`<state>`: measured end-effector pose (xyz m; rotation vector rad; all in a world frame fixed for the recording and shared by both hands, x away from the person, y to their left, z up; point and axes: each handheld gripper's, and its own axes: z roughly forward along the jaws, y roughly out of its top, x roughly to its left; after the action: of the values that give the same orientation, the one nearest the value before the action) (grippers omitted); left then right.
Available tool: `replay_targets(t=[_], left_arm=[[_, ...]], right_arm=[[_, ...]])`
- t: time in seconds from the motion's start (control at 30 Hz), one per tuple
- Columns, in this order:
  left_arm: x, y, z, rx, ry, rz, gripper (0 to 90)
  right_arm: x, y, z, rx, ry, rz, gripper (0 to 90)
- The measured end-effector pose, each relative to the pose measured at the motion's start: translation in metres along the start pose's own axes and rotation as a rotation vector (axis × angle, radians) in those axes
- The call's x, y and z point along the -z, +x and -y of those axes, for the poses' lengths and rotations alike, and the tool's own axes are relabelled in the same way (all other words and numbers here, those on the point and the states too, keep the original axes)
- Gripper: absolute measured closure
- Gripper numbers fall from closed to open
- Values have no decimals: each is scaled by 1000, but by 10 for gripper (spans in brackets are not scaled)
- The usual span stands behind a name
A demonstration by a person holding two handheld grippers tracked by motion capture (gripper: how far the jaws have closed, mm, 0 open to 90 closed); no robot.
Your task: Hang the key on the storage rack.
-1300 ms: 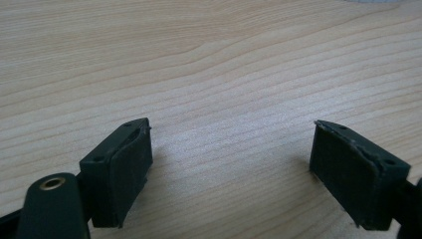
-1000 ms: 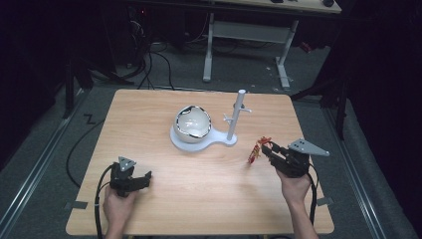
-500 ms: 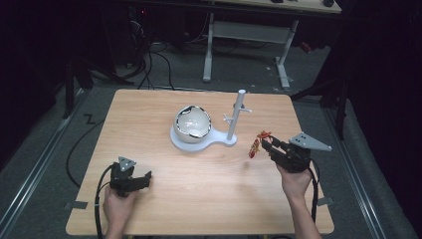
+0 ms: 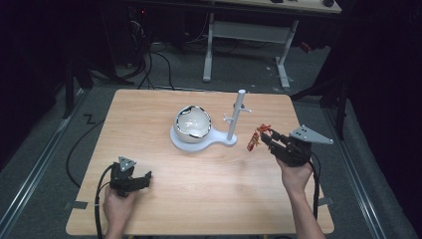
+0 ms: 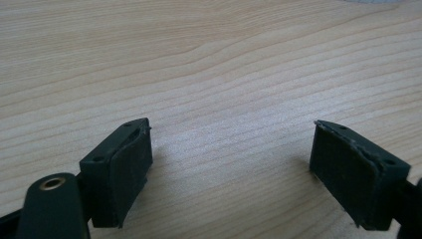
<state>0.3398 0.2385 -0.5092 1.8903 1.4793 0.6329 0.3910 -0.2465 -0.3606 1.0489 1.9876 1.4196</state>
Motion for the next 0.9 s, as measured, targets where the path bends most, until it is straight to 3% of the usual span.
replay_targets(t=[0.27, 0.9], left_arm=[[0, 0, 0, 1, -1, 1, 172], [0, 0, 0, 3, -1, 3, 172]], right_arm=[[-2, 1, -11, 12, -11, -2, 673], [-12, -8, -27, -17, -20, 6, 673]])
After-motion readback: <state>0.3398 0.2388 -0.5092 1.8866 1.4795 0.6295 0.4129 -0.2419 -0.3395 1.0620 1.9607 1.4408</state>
